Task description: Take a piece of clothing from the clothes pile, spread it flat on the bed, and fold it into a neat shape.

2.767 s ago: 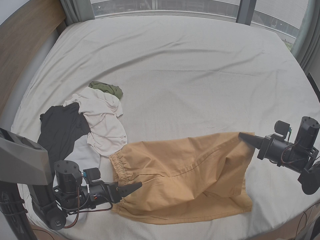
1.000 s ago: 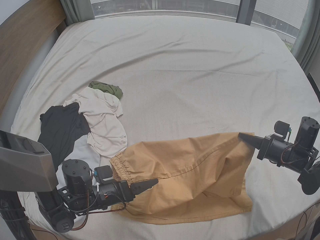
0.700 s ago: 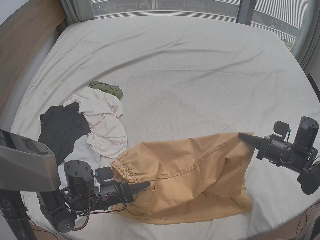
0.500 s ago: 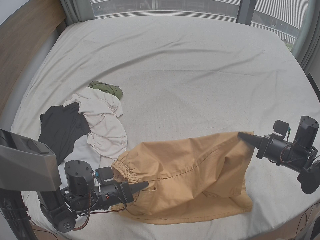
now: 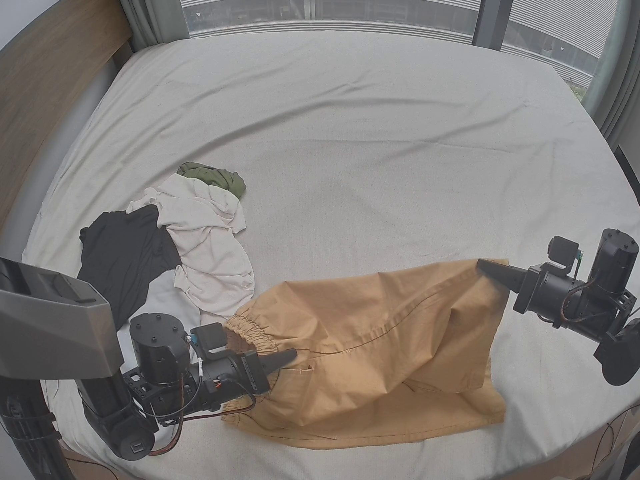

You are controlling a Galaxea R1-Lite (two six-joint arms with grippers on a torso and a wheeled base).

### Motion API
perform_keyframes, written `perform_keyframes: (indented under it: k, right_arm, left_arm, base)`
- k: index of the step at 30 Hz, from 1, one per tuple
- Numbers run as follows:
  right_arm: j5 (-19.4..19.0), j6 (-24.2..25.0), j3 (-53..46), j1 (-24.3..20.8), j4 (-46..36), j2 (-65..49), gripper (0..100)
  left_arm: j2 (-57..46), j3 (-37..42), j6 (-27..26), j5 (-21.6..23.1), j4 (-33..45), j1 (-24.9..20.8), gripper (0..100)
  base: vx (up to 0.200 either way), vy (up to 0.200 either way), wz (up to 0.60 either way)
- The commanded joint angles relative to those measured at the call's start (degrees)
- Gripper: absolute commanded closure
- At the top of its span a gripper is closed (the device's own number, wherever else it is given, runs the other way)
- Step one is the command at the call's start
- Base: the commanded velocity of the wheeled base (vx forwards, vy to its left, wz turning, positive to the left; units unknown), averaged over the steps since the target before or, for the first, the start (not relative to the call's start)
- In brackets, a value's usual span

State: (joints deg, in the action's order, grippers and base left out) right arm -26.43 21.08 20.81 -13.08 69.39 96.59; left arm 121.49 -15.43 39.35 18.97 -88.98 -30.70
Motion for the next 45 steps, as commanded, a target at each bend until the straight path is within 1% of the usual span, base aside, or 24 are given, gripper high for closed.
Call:
perform_keyframes:
  k: [1, 7, 20, 21, 34, 45]
  right_arm:
    - [-0.03, 0.02, -0.07, -0.02, 0.04, 0.09, 100]
    - [-0.03, 0.02, -0.07, -0.1, -0.04, 0.09, 100]
    - [-0.03, 0.02, -0.07, -0.1, 0.04, 0.36, 100]
    - [-0.03, 0.02, -0.07, -0.1, 0.04, 0.36, 100]
    - [-0.03, 0.02, 0.02, -0.02, 0.04, 0.36, 100]
    - [-0.2, 0.1, 1.16, 0.69, 0.04, -0.26, 100]
  left_arm:
    - [1.82, 0.58, -2.26, -0.07, -0.23, 0.11, 0]
    - [2.08, 2.69, -3.23, -0.07, -0.23, -0.68, 0]
    - [2.17, 2.86, -3.23, -0.16, -0.23, -0.86, 0]
    - [2.17, 2.86, -3.23, -0.16, -0.23, -0.86, 100]
    - [1.38, 1.81, -3.23, -0.25, -0.32, -0.42, 100]
    - [-6.53, 0.58, -2.88, -0.25, -0.23, -0.77, 100]
  base:
    - [0.0, 0.0, 0.0]
    - [0.0, 0.0, 0.0]
    - [0.0, 0.0, 0.0]
    - [0.0, 0.0, 0.0]
    - [0.0, 0.0, 0.0]
    - [0.0, 0.0, 0.0]
